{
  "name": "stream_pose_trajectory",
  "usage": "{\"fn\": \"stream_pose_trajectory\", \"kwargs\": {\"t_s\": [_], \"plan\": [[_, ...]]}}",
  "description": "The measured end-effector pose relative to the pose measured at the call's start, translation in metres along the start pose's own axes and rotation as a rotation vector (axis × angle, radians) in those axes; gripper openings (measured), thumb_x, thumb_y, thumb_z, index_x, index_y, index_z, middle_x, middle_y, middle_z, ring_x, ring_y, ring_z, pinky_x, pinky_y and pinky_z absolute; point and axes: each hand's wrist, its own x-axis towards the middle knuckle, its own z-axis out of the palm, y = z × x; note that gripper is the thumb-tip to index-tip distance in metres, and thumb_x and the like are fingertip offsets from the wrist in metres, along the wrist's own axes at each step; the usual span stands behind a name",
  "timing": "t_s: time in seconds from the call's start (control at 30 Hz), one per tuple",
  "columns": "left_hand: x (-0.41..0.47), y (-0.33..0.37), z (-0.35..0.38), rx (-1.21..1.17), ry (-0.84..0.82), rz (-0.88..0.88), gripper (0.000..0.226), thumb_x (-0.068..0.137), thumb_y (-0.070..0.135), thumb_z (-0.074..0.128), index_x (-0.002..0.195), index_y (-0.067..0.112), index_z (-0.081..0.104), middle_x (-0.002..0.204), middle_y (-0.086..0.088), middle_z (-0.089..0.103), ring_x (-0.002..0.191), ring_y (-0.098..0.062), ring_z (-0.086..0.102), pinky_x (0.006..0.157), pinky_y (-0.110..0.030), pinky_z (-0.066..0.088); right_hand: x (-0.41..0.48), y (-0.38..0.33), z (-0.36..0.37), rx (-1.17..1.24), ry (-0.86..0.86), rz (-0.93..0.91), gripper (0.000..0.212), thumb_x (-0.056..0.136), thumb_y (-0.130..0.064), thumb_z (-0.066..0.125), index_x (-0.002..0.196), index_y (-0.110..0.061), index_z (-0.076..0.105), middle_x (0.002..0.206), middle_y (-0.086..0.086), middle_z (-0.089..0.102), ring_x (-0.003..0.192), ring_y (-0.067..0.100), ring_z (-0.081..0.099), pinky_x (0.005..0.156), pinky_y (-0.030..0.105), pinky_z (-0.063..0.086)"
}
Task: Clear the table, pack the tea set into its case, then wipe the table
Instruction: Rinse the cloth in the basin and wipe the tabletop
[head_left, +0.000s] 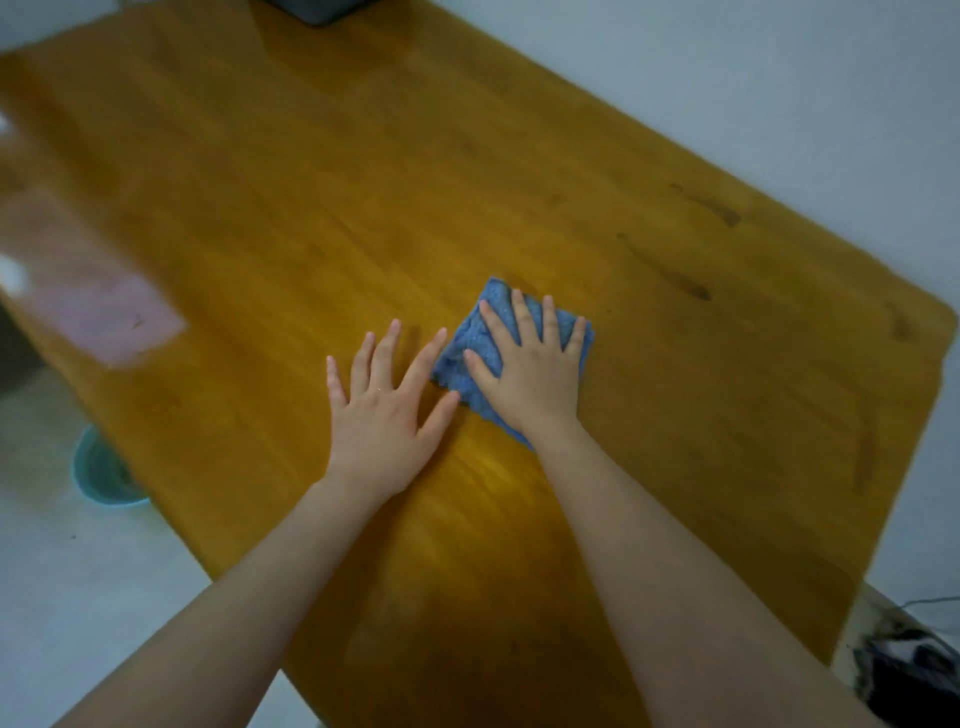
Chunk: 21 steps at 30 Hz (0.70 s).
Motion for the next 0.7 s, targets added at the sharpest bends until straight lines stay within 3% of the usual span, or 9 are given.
{"fn": "stream_pose_trajectory", "kwargs": {"t_s": [0.2, 0.37, 0.7], "plan": [[-0.069, 0.014, -0.003, -0.028, -0.029, -0.111, 0.064, 0.087, 0.070, 0.011, 0.148, 0.051, 0.009, 0.161, -0.001, 0.012, 0.149, -0.026, 0.005, 0.115, -0.060, 0.000, -0.089, -0.008, 0.001, -0.033, -0.067, -0.082, 0.070, 0.089, -0.071, 0.006, 0.153, -0.043, 0.006, 0.164, -0.003, 0.003, 0.150, 0.032, 0.000, 0.115, 0.064, -0.003], [-0.124, 0.024, -0.004, -0.037, -0.052, -0.173, 0.067, 0.087, 0.070, 0.006, 0.150, 0.049, 0.008, 0.162, -0.002, 0.011, 0.149, -0.026, 0.002, 0.116, -0.060, 0.000, -0.170, -0.013, 0.005, 0.011, -0.019, -0.144, 0.066, 0.091, -0.068, 0.027, 0.150, -0.038, 0.030, 0.159, 0.001, 0.027, 0.146, 0.035, 0.023, 0.111, 0.066, 0.015], [-0.188, 0.031, -0.007, -0.039, -0.037, -0.168, 0.062, 0.092, 0.066, 0.012, 0.150, 0.044, 0.019, 0.157, -0.008, 0.026, 0.147, -0.031, 0.017, 0.115, -0.060, 0.007, -0.238, -0.030, 0.005, 0.014, -0.108, -0.131, 0.067, 0.091, -0.069, 0.027, 0.151, -0.040, 0.026, 0.160, 0.001, 0.023, 0.146, 0.034, 0.021, 0.112, 0.064, 0.015]]}}
